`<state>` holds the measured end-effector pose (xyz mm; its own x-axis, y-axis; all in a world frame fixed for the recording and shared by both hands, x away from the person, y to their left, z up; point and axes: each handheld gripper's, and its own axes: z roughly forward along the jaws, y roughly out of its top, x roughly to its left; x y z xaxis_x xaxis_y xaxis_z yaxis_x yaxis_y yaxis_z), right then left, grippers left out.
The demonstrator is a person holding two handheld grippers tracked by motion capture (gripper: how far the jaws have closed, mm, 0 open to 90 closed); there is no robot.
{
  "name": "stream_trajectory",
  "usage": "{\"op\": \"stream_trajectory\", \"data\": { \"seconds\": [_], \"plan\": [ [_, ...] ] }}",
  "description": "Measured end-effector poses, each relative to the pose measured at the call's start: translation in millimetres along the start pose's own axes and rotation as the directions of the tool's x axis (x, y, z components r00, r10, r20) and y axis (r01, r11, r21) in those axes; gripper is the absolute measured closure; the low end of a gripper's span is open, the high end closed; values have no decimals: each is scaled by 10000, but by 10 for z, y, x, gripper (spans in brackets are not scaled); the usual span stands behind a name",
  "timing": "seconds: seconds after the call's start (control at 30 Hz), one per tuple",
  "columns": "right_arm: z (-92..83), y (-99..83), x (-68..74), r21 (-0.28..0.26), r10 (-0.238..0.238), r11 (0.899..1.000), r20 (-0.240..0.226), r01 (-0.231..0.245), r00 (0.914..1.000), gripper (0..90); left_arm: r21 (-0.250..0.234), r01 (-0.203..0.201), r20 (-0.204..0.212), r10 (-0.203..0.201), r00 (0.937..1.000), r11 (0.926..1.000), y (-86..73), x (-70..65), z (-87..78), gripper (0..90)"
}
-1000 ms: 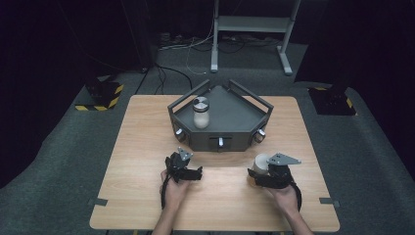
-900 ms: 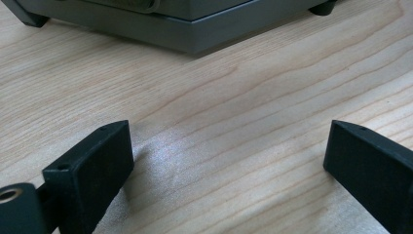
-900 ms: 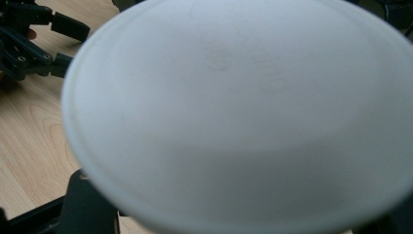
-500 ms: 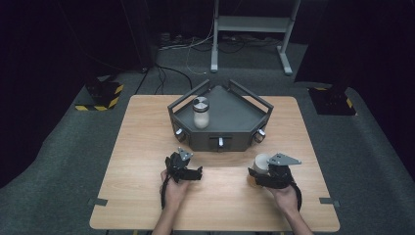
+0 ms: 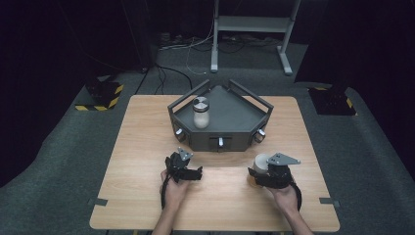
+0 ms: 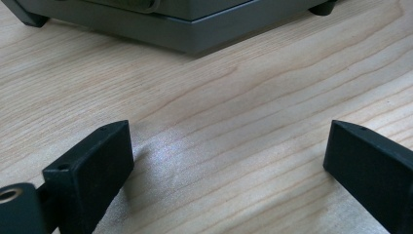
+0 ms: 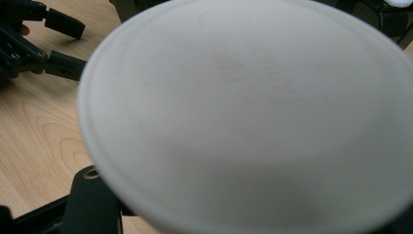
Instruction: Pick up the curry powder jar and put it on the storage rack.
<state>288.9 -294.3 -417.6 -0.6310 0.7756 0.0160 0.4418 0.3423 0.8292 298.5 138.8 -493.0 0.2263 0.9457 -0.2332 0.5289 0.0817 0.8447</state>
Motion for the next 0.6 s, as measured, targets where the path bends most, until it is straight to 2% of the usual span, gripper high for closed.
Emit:
{"op": "stream_trajectory", "data": {
  "seconds": [0.6],
  "plan": [
    [-33, 111, -7, -20, -156, 9999, -104, 155, 9998, 337, 1, -1, -1, 1, 10000, 10000, 0, 0, 0, 42]
  ]
}}
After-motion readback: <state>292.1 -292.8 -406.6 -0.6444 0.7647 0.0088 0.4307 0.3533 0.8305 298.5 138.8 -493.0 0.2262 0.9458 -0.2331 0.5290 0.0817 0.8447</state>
